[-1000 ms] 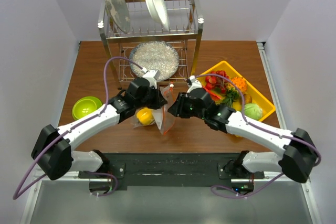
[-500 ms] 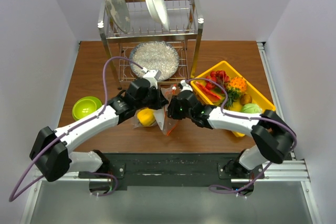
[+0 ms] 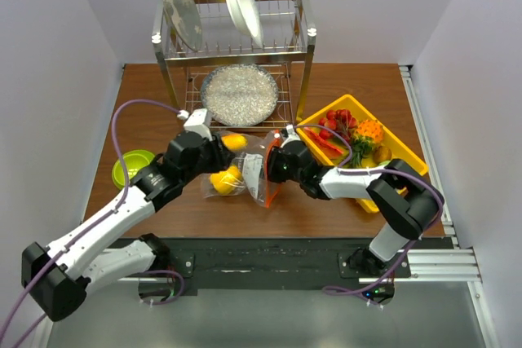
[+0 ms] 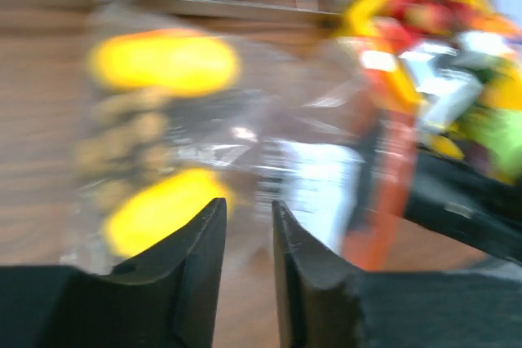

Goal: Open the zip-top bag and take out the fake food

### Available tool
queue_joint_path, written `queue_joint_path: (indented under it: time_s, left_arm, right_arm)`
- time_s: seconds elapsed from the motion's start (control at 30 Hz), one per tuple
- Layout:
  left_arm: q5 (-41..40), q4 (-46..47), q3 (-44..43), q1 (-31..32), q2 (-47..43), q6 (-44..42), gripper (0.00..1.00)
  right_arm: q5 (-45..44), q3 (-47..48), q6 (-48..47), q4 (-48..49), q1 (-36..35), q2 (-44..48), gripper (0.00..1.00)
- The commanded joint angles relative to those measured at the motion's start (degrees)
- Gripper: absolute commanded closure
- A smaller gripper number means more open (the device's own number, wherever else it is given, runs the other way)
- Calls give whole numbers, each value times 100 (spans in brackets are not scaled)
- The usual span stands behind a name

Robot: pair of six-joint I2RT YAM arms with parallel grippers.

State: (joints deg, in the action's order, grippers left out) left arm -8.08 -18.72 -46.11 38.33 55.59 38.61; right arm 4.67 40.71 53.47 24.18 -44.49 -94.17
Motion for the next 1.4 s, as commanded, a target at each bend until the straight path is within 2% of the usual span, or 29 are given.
queue_joint_path:
  time_s: [0.0, 0.1, 0.27, 0.4, 0.73, 0.87, 1.03, 1.07, 1.1, 1.13, 1.23, 1.3, 1.37]
  left_arm:
    - [-124, 148, 759, -825, 56, 50, 76]
    - [-361, 421, 893, -906, 415, -3, 84]
    - [-634, 782, 980, -941, 821, -38, 96]
    - [-853, 992, 1147, -950, 1050, -64, 100]
    - [-441, 1503, 1657, -941, 1244, 41, 100]
    - [-168, 1775, 1947, -915, 1287, 120, 100]
    - [-256, 1705, 2062, -897, 1156, 59, 100]
    - [-230, 1514, 1975, -897, 982, 50, 98]
    - [-221, 1372, 1913, -897, 875, 33, 91]
    - [-229, 1223, 1756, -897, 761, 41, 79]
    - [-247, 520, 1588, -888, 260, 295, 73]
    - [-229, 63, 1613, -888, -161, 741, 73]
    - [-264, -366, 1763, -888, -608, 1103, 79]
  right_arm:
    - [499, -230, 383, 1465, 72, -215, 62]
    - [790, -212, 488, 1931, 72, -540, 59]
    - [1036, -169, 585, 2354, 11, -787, 46]
    - [1036, -134, 480, 2363, -86, -770, 37]
    - [1019, 200, 84, 1756, -297, -927, 23]
    - [1124, 411, -21, 1546, -358, -1068, 22]
    - [975, 271, -179, 1414, -376, -1033, 21]
    - [949, 245, -188, 1318, -376, -1051, 21]
    - [948, 218, -153, 1352, -376, -1068, 22]
    - [948, 166, -101, 1404, -359, -1086, 22]
    - [1053, -63, 163, 1861, -324, -1139, 22]
    - [1080, -151, 251, 1958, -324, -1077, 21]
    - [1124, -186, 304, 1976, -323, -1033, 21]
